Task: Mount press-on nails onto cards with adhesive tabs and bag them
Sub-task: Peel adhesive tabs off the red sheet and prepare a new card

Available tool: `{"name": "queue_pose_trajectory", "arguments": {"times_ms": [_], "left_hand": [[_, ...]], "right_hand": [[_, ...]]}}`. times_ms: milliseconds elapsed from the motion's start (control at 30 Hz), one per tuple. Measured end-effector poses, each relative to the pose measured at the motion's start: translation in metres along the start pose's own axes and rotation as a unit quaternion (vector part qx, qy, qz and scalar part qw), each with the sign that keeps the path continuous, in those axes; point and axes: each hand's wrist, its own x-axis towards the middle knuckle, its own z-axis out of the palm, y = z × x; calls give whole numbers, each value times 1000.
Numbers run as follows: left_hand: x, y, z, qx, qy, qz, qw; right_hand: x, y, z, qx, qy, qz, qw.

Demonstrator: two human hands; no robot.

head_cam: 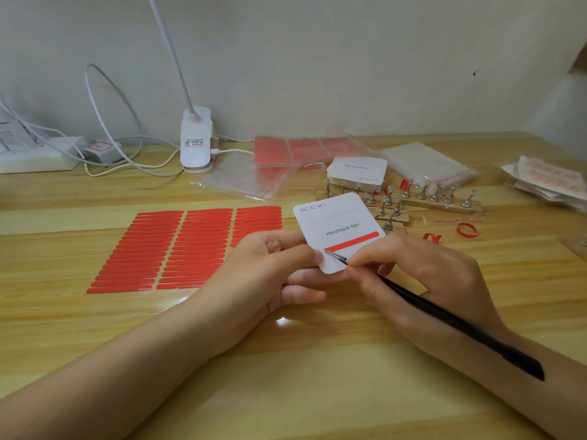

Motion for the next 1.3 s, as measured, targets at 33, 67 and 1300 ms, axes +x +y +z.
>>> {"name": "queue_pose_trajectory", "arguments": {"times_ms": [33,67,1300], "left_hand": [[0,0,0,1,-2,1,1000],[1,1,1,2,-4,2,1000],[-2,0,1,-5,-1,16,1000]], "right_hand": [[0,0,0,-2,-3,3,1000],[0,0,-1,-3,-5,6,1000],[1,-4,-5,50,24,82,995]]}}
